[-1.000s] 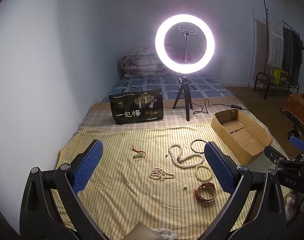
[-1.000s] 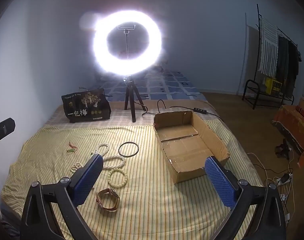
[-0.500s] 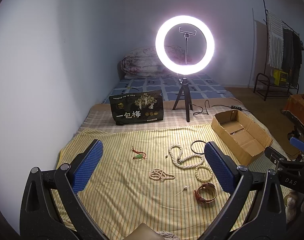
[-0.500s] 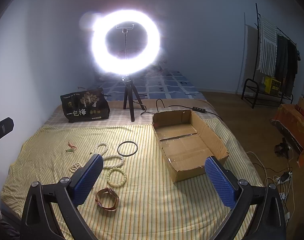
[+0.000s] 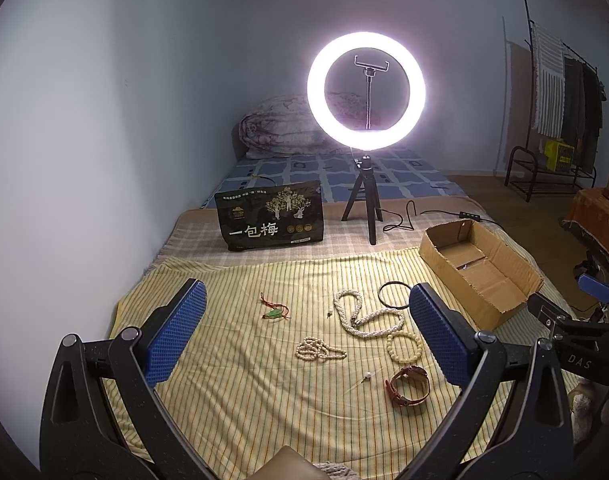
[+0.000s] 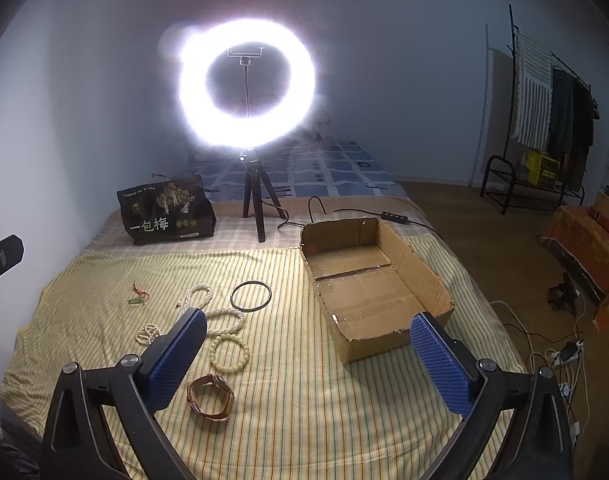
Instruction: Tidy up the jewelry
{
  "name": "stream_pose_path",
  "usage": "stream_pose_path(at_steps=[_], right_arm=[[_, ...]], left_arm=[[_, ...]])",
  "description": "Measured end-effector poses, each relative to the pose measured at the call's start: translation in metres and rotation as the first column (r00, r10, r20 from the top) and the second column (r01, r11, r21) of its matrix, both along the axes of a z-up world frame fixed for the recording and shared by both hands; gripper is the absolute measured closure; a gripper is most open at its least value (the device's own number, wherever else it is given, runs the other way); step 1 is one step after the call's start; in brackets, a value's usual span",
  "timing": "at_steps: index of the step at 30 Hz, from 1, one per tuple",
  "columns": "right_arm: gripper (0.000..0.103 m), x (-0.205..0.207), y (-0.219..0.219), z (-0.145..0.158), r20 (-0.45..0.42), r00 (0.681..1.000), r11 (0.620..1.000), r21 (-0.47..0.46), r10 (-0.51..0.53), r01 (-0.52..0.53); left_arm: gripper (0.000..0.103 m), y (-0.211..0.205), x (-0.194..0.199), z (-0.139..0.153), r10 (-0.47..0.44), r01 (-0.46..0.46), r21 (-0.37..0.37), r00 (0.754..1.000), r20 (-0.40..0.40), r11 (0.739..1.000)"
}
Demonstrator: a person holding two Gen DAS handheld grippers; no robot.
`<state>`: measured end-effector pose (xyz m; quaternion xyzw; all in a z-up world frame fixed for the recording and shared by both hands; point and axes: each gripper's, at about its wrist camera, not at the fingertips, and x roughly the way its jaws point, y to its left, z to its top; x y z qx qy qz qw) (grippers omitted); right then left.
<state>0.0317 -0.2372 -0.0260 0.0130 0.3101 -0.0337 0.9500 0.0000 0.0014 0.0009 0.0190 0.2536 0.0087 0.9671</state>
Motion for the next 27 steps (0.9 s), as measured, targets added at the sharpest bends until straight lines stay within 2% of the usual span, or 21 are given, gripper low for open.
stream_pose_path(at_steps=[27], right_arm=[[0.0,-0.0003,0.0031,0.0007,-0.006,1.0,1.0,-0.003,0.005,-0.005]], left_arm=[[0.0,0.0021,-0.0001,-0.0003,-0.001,0.001,-0.001,1.0,0.003,1.0]])
